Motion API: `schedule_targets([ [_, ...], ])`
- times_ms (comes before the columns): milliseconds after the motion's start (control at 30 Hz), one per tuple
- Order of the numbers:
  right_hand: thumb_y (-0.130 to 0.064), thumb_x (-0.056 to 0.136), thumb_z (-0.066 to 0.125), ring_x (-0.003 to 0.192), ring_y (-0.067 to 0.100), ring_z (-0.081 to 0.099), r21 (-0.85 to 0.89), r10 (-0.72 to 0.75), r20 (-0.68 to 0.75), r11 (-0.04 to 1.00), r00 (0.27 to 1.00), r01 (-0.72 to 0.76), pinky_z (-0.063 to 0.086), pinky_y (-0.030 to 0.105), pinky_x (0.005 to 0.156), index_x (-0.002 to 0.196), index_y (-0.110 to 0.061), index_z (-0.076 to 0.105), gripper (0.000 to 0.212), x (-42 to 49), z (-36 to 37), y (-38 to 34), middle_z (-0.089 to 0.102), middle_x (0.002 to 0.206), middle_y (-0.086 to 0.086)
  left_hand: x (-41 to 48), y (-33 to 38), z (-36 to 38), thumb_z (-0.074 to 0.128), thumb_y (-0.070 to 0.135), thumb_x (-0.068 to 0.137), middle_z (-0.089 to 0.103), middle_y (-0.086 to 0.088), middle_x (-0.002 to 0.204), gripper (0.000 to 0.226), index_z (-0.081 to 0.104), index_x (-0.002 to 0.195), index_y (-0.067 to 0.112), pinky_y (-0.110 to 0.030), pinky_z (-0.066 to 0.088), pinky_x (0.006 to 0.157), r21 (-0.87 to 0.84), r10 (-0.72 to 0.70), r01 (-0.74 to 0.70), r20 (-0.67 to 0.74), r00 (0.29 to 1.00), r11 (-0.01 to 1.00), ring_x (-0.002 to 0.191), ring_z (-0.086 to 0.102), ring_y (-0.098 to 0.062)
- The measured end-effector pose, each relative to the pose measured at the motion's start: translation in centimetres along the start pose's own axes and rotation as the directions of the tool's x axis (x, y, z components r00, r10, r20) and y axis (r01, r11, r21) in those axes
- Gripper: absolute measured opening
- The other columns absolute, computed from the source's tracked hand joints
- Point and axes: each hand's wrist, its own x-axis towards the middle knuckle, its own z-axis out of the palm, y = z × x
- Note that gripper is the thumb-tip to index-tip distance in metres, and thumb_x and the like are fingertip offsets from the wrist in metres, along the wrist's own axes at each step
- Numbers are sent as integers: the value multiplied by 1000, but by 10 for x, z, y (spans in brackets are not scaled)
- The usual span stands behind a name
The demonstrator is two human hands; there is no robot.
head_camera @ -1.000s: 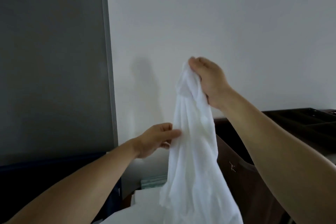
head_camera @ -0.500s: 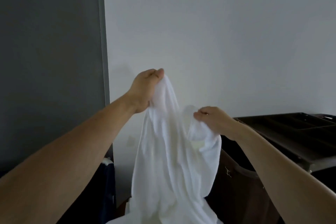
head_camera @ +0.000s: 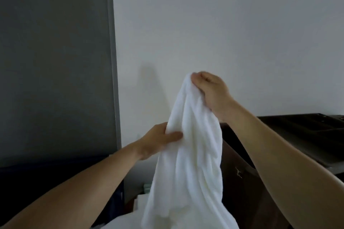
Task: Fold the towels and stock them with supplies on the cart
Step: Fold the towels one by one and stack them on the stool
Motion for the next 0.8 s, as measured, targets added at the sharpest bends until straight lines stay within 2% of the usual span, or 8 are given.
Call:
schedule_targets([
  [100, -29, 96, 61, 48, 2, 33, 139, -101, -231, 981, 968, 136, 29, 20, 47, 47, -26, 48, 51, 23, -11, -30, 35, 49, -16, -8, -24, -2, 61, 33, 98, 73, -3, 114, 30, 68, 119, 13, -30, 59, 80, 37, -63, 66, -77, 995, 997, 98, 72, -17],
  [200, -35, 93, 60, 50, 4, 33, 147, -141, -332, 969, 933, 199, 30, 21, 49, 47, -27, 46, 49, 33, -39, -40, 35, 50, -16, -14, -33, -15, 53, 37, 101, 72, -12, 110, 36, 69, 112, 6, -43, 57, 91, 42, -153, 165, -212, 965, 985, 101, 70, -29],
  [367, -28, 98, 61, 67, 19, 48, -221, 202, -37, 953, 979, -205, 36, 30, 64, 69, -19, 59, 30, 8, -53, 17, 51, 70, 9, 3, 38, -46, 55, 41, 98, 65, 7, 61, 40, 62, 79, 7, -22, 47, 49, 109, 48, 7, -496, 867, 994, 58, 62, -12],
  [467, -22, 97, 62, 85, 27, 62, -262, 368, 214, 914, 905, -310, 48, 34, 81, 92, -6, 69, 18, -19, -45, 41, 67, 90, 11, 23, 85, -41, 58, 39, 94, 41, 2, 59, 42, 44, 66, 13, -23, 33, 46, 240, 201, -113, -382, 902, 964, 52, 41, -14],
  [533, -17, 95, 62, 109, 25, 67, 53, 367, 262, 918, 893, -393, 50, 36, 102, 116, -10, 71, 24, -30, -38, 43, 72, 114, 8, 32, 96, -26, 59, 36, 95, 35, 6, 58, 40, 40, 65, 18, -20, 29, 42, 392, 241, -130, -251, 938, 911, 50, 33, -10],
  [567, -17, 94, 61, 111, 23, 67, 174, 344, 315, 895, 884, -411, 51, 34, 101, 118, -14, 72, 26, -34, -33, 44, 72, 116, 6, 36, 94, -19, 59, 34, 96, 36, 5, 60, 38, 42, 66, 17, -19, 28, 43, 467, 252, -137, -193, 948, 873, 51, 32, -9],
  [667, -21, 99, 59, 93, 24, 67, -12, 361, 391, 922, 846, -388, 57, 35, 85, 95, -12, 74, 18, -48, -17, 49, 73, 96, 10, 40, 75, -5, 58, 30, 97, 40, 2, 64, 40, 42, 68, 8, -19, 29, 49, 575, 294, -182, -107, 950, 798, 52, 32, -6],
  [800, -25, 99, 61, 68, 18, 47, -110, 245, 169, 967, 955, -228, 39, 38, 68, 70, -15, 56, 31, -39, -16, 45, 50, 69, 6, 27, 35, -12, 58, 42, 95, 57, 10, 71, 30, 60, 82, 14, -12, 39, 52, 497, 158, -45, -187, 970, 866, 56, 48, 2],
])
